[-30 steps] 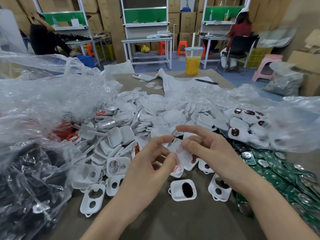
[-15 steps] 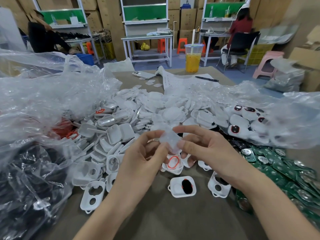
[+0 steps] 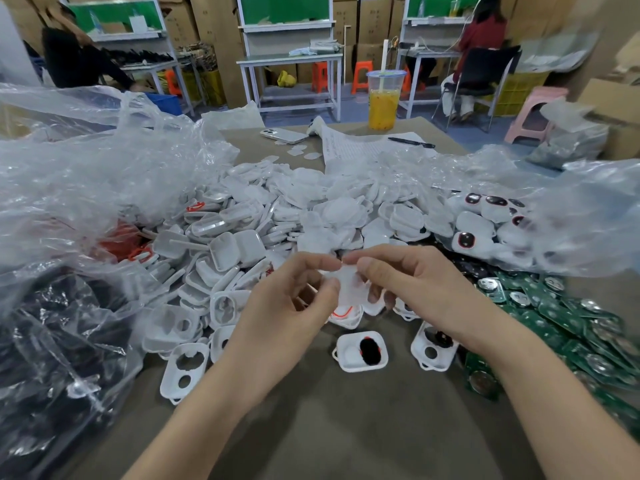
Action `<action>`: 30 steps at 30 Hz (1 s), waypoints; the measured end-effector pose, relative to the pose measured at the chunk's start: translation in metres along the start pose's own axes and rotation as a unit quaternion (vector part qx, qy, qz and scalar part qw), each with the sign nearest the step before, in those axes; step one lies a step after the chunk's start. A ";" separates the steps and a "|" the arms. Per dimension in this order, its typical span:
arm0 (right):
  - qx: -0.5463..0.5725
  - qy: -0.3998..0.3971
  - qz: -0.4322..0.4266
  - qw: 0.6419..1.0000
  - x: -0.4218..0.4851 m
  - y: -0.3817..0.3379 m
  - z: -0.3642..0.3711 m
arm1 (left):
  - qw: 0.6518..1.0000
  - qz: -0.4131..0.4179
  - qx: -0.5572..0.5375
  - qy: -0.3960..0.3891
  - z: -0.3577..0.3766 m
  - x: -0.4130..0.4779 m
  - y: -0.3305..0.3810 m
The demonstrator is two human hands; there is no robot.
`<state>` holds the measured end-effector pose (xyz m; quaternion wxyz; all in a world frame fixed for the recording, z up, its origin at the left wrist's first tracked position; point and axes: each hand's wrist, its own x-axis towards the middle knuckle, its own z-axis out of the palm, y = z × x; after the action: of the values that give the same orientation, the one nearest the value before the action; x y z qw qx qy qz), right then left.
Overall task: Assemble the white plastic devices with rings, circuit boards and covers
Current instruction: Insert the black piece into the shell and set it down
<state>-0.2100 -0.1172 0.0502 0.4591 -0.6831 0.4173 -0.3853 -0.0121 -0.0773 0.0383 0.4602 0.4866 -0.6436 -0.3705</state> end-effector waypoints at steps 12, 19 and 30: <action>-0.310 -0.025 -0.082 0.947 -0.053 0.009 -0.018 | 0.991 -0.020 0.090 -0.101 0.000 -0.014 -0.005; -0.362 -0.077 -0.101 0.923 -0.050 0.014 -0.018 | 0.986 -0.024 0.106 -0.128 0.004 -0.015 -0.005; -0.383 -0.090 -0.106 0.913 -0.047 0.023 -0.018 | 0.981 -0.024 0.144 -0.125 0.008 -0.015 -0.009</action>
<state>-0.2484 -0.0851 0.0268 0.1540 -0.8785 0.4153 -0.1790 -0.0154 -0.0647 0.0245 0.2920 0.5132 -0.7307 -0.3428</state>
